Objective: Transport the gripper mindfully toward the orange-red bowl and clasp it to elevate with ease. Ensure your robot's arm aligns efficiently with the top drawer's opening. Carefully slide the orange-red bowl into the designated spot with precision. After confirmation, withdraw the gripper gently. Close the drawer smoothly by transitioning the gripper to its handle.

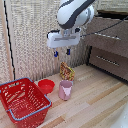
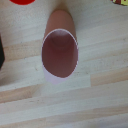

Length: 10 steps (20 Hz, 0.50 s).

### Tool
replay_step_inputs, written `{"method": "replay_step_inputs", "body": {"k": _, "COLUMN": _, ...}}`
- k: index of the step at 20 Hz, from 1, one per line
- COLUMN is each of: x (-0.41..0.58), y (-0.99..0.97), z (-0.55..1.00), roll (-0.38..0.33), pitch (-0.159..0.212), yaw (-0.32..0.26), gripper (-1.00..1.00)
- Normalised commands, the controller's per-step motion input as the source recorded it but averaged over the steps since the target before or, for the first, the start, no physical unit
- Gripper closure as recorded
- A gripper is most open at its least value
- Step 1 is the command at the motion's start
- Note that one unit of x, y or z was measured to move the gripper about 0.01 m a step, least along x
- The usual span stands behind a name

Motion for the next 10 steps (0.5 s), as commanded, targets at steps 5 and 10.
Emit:
{"method": "replay_step_inputs", "body": {"k": 5, "x": 0.243, "y": 0.0, "z": -0.21, "roll": 0.0, "pitch": 0.001, "yaw": -0.013, "gripper": -1.0}}
{"method": "replay_step_inputs", "body": {"k": 10, "x": 0.358, "y": 0.0, "z": -0.29, "roll": 0.0, "pitch": 0.027, "yaw": -0.012, "gripper": -1.0}}
